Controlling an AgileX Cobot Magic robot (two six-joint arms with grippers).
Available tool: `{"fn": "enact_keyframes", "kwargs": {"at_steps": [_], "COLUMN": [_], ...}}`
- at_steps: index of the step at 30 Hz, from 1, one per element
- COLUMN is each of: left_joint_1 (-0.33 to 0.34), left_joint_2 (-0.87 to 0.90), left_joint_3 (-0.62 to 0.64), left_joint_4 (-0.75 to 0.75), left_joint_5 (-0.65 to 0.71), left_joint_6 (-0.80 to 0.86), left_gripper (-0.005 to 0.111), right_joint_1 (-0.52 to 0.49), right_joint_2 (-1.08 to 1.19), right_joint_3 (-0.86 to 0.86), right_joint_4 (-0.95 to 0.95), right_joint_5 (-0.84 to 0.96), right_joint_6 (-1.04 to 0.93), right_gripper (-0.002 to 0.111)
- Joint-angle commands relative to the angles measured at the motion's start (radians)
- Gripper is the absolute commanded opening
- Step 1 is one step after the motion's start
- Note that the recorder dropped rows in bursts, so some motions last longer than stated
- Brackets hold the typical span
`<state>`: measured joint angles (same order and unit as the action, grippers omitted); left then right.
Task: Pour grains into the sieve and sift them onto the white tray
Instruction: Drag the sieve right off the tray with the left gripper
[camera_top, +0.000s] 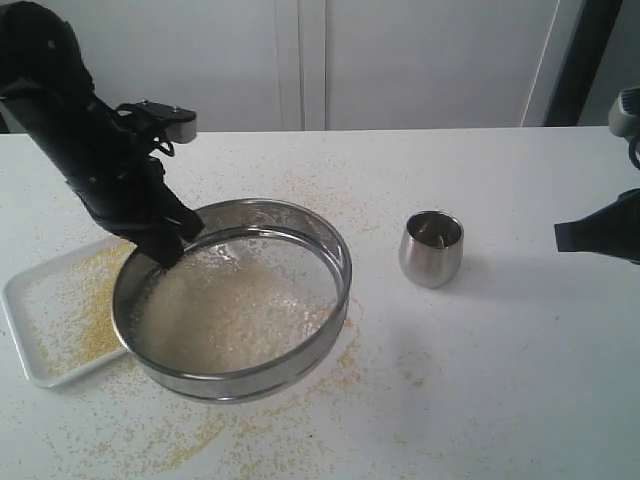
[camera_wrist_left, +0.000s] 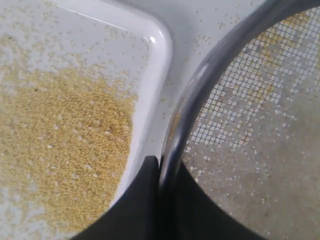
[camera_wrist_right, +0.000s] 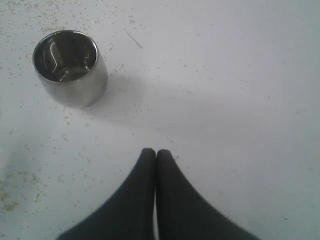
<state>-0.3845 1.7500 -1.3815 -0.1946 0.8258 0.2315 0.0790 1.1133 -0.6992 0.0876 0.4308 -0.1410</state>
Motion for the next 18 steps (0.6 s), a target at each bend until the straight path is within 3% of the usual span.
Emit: {"fn": "enact_keyframes", "kwargs": {"at_steps": [1,10,18], "left_joint_1": [-0.050,-0.128,-0.157], "left_joint_2": [0.036,0.150,0.217], "left_joint_3": [-0.043,-0.181,-0.265], "left_joint_4": [-0.036,-0.036,-0.029], "left_joint_5": [0.014,0.038,0.070], "left_joint_6": [-0.038,-0.089,-0.127], "left_gripper": [0.000,0.000,0.000], "right_joint_1": [-0.002,-0.002,-0.002], "right_joint_2": [-0.005,-0.005,-0.005], "right_joint_3": [0.004,0.004,0.004], "right_joint_4": [-0.005,-0.005,-0.005], "right_joint_5": [-0.011,-0.011,-0.011], "right_joint_6": [0.006,0.006,0.006], "right_gripper": [0.000,0.000,0.000]}}
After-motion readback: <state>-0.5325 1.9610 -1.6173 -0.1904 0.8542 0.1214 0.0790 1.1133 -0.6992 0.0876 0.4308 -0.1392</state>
